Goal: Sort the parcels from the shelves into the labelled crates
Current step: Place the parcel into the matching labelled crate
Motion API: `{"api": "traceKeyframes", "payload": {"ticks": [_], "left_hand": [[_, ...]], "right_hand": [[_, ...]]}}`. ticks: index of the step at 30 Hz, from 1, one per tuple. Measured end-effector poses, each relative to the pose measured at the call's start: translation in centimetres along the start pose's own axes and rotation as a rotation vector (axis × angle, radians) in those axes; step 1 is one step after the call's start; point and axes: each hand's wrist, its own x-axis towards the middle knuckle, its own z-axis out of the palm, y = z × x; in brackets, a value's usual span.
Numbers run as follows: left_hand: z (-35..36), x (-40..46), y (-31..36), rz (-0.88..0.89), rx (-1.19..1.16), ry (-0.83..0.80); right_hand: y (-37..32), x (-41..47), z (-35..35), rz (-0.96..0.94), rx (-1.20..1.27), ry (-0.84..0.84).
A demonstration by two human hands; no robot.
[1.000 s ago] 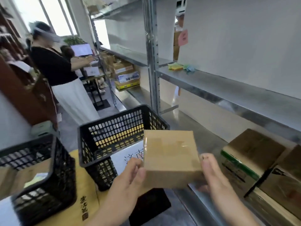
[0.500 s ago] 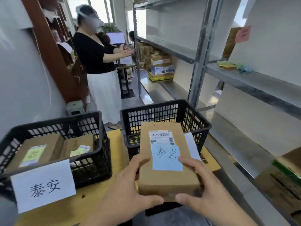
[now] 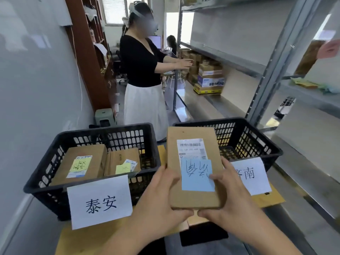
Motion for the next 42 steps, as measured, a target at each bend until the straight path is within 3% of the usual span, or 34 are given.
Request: {"api": "traceKeyframes", "payload": {"ticks": [9, 19, 25, 34, 42], "left_hand": [[2.4, 10.4, 2.3, 0.084, -0.016, -0.010], [11.0, 26.0, -1.0, -0.169, 0.222, -0.125], [15.1, 32.2, -4.6, -0.339, 0.252, -0.208], [19.0, 35.5, -12.6, -0.694, 0.282, -0.420], [21.5, 36.3, -17.6, -0.810, 0.496, -0.509]], "right_hand": [[4.5, 7.9, -7.1, 0.003, -0.075, -0.010], [20.4, 22.3, -10.2, 0.033, -0.118, -0.327], [27.6, 28.6, -7.8, 0.029, -0.073, -0.555], [33.5, 32.6, 2.0, 0.055, -0.129, -0.805], [34.9, 32.1, 7.3, 0.060, -0.105, -0.814]]}}
